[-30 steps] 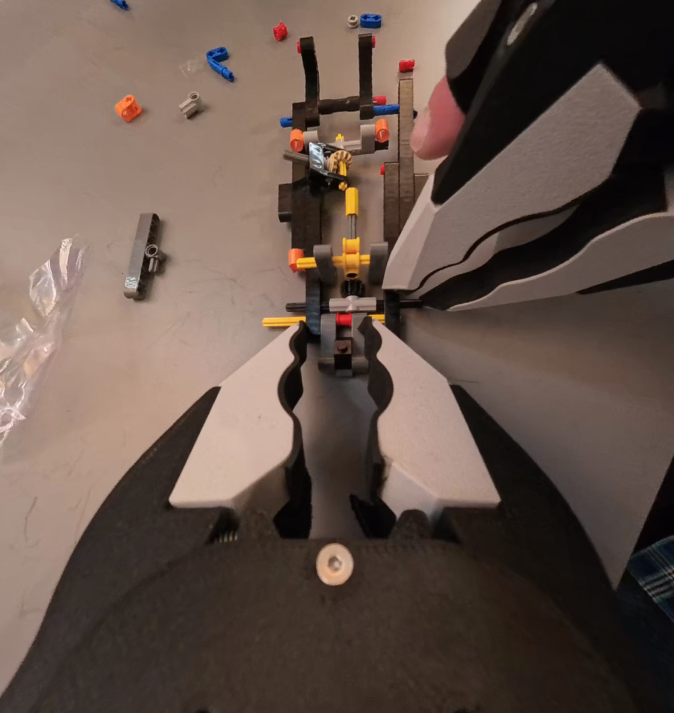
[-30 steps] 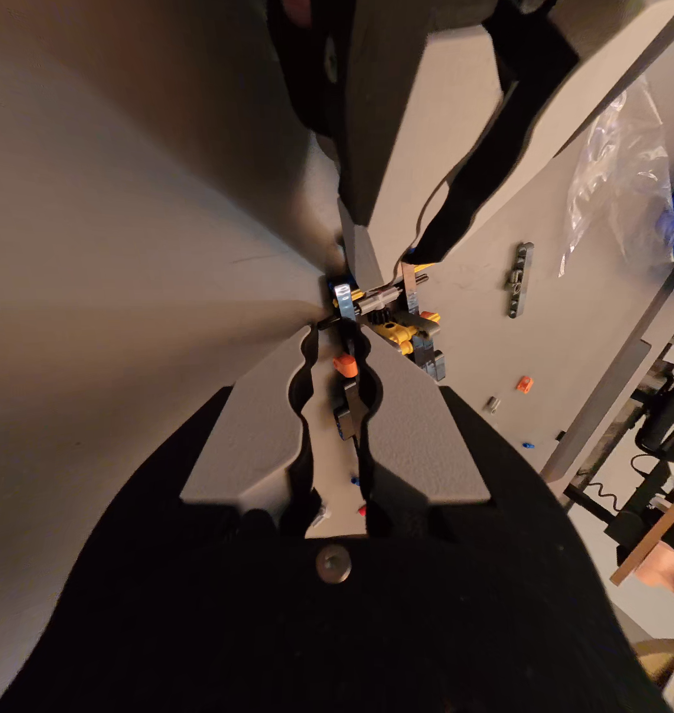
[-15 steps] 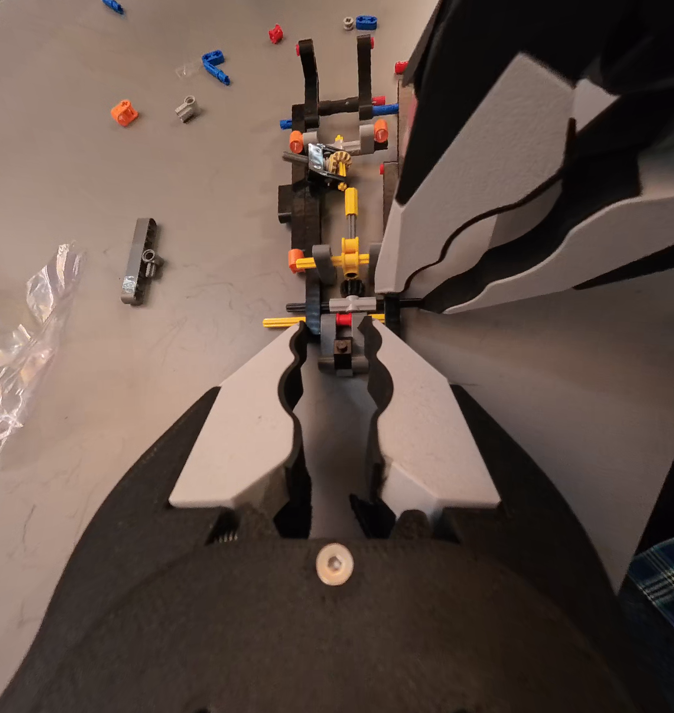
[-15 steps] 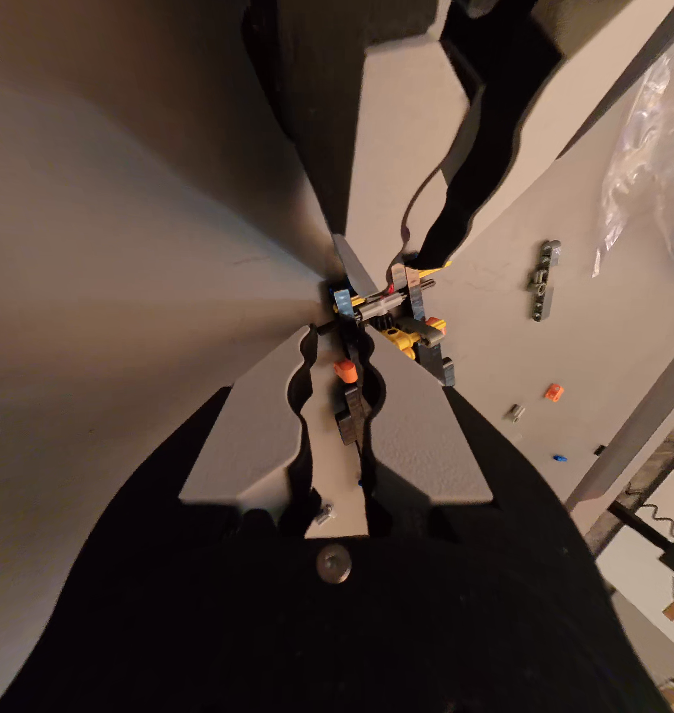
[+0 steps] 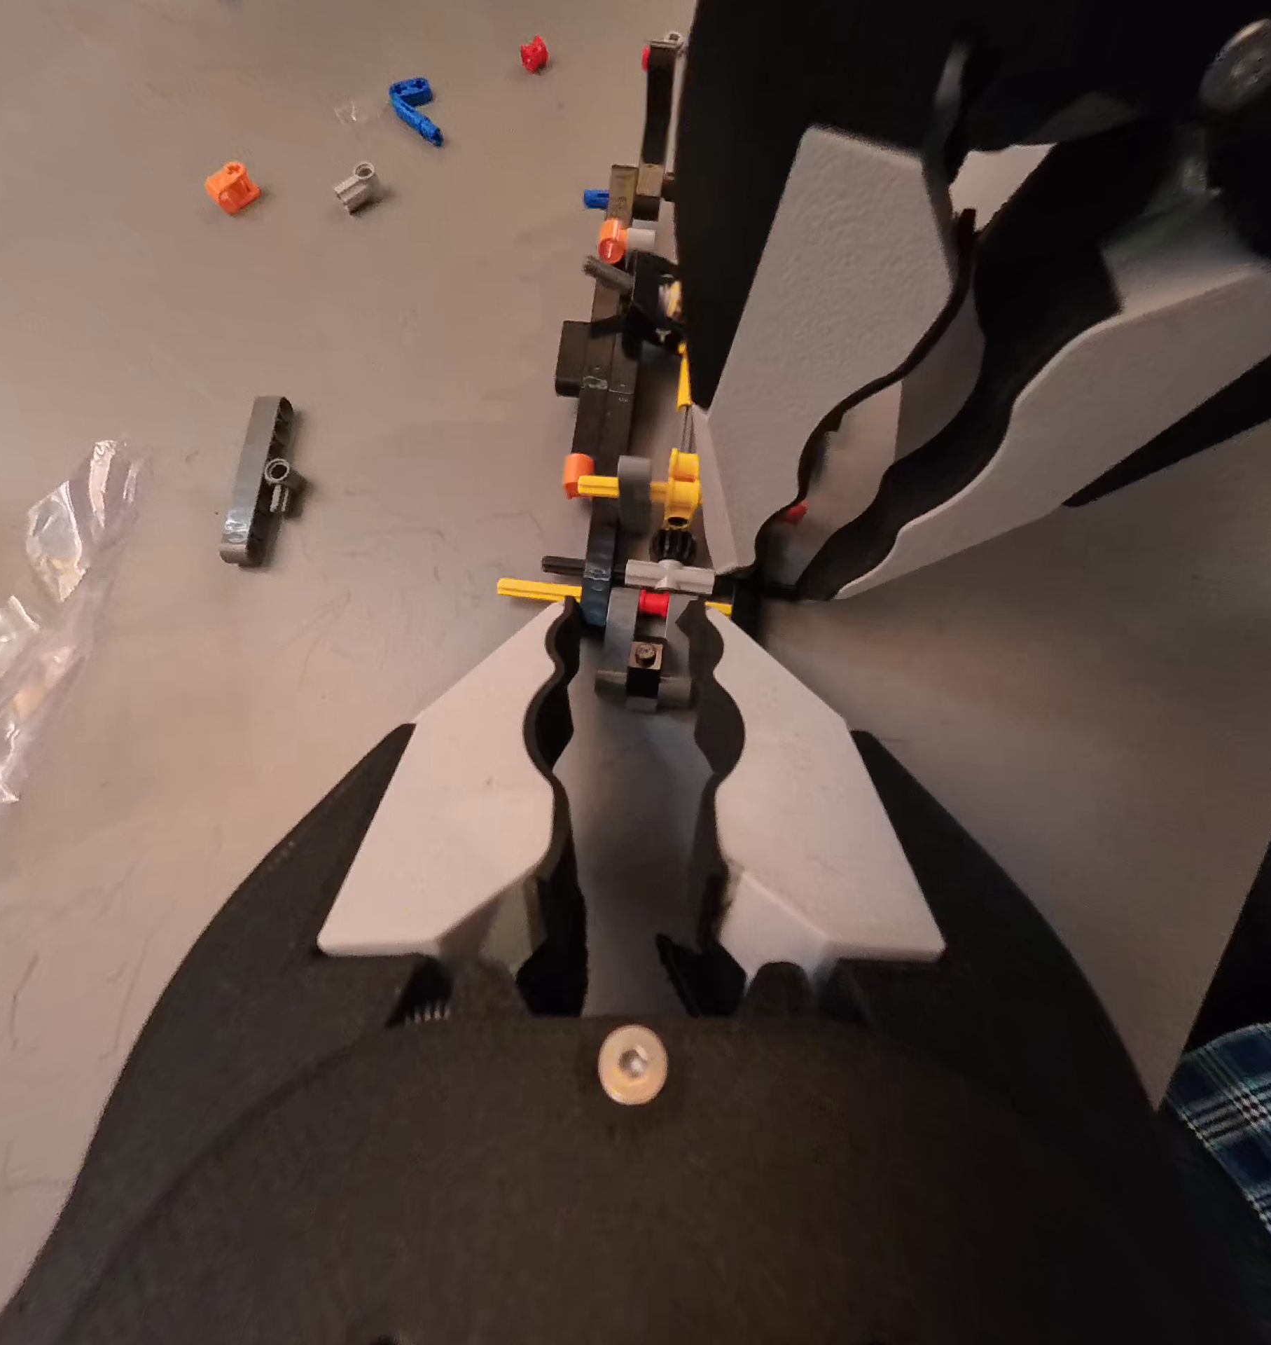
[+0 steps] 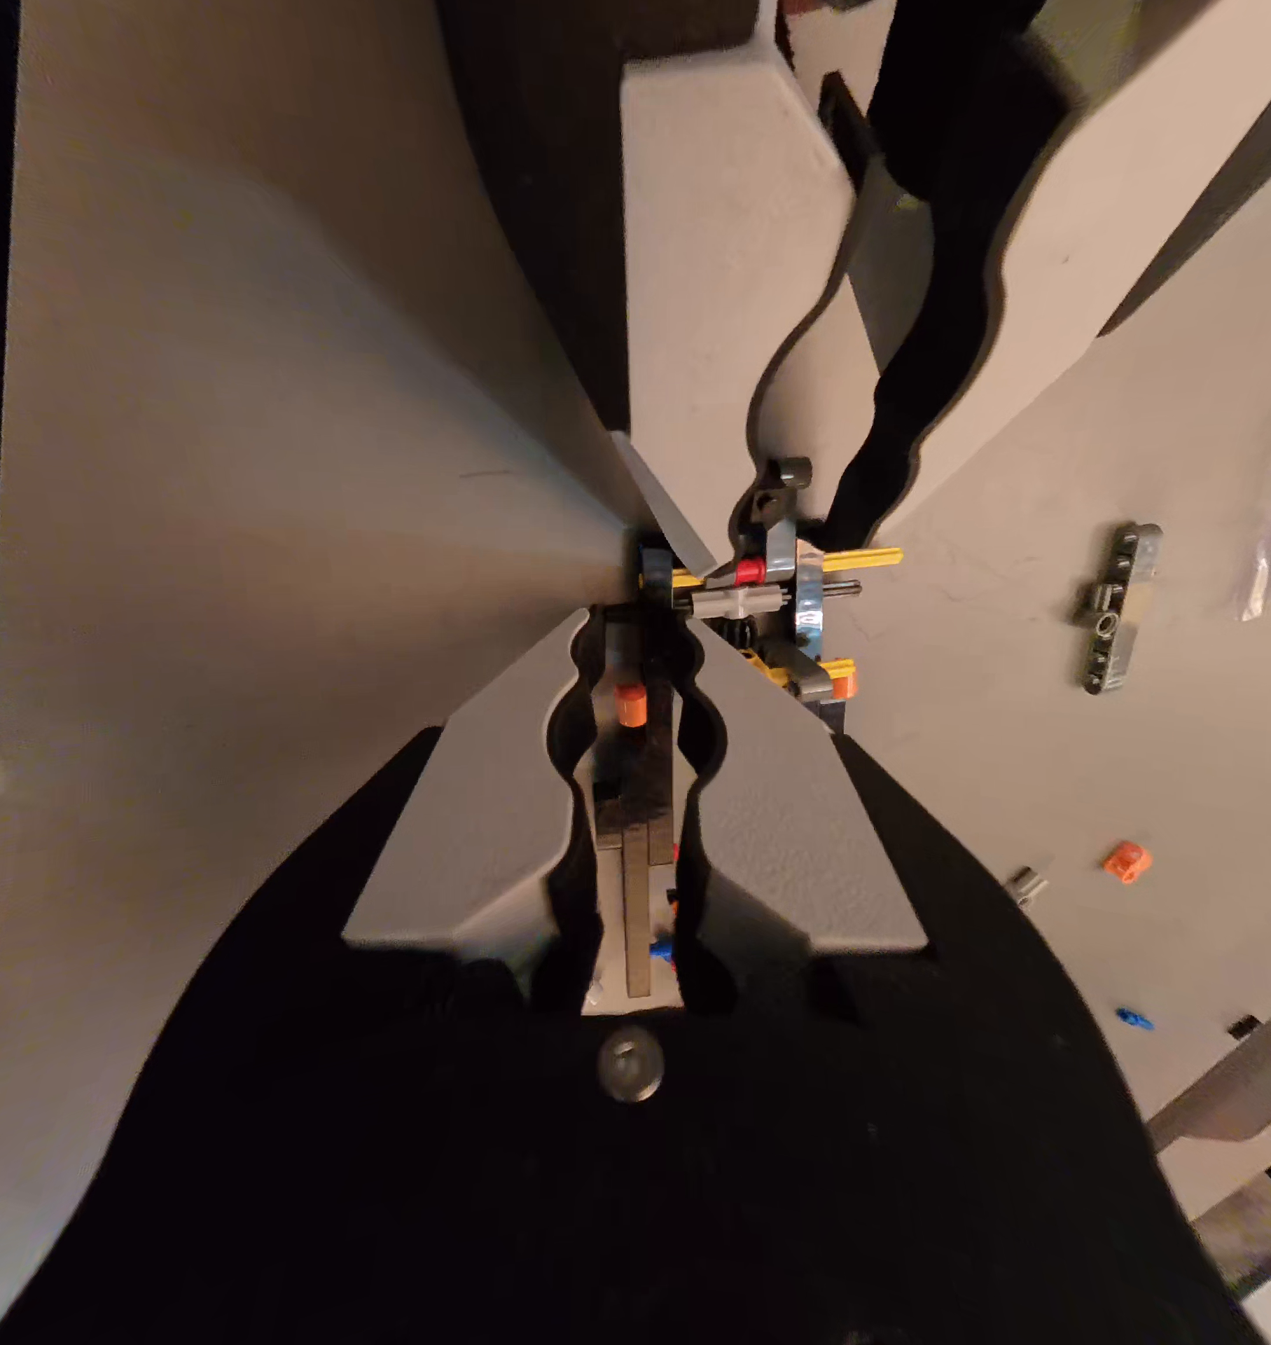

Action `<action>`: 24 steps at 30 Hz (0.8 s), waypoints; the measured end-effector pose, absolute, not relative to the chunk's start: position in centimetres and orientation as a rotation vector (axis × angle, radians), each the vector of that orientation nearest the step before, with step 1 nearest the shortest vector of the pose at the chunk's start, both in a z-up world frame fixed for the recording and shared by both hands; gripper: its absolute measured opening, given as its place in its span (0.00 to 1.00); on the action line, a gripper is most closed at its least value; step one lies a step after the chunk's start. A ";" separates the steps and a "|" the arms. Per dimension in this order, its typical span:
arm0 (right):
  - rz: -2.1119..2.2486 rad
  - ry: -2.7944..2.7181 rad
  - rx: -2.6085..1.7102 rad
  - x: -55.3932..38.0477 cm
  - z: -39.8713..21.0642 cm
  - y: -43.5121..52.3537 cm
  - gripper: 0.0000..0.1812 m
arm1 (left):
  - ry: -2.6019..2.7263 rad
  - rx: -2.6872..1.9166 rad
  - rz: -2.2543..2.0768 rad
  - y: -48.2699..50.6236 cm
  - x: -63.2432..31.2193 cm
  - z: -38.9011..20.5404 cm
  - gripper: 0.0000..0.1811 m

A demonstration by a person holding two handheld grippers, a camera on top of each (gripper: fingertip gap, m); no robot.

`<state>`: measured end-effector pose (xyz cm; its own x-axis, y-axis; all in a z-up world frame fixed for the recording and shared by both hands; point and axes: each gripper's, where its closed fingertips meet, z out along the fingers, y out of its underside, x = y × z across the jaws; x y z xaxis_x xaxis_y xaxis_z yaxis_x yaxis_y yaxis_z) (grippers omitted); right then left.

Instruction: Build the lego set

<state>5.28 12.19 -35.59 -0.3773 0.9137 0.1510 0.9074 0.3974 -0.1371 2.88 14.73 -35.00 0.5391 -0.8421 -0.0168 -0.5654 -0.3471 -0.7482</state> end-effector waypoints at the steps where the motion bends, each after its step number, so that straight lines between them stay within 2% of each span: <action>1: 0.062 -2.458 -1.619 5.3 -35.6 12.2 0.09 | 1.129 -2.059 -0.499 14.7 2.9 -35.0 0.16; 24: 0.219 -2.547 -1.577 5.5 -35.7 11.8 0.07 | 1.102 -2.081 -0.533 15.0 2.9 -35.0 0.15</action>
<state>5.47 11.79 -35.73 -0.4419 0.8961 0.0407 0.8760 0.4409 -0.1956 2.89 14.95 -34.98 0.5508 -0.8341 0.0287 -0.5409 -0.3830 -0.7488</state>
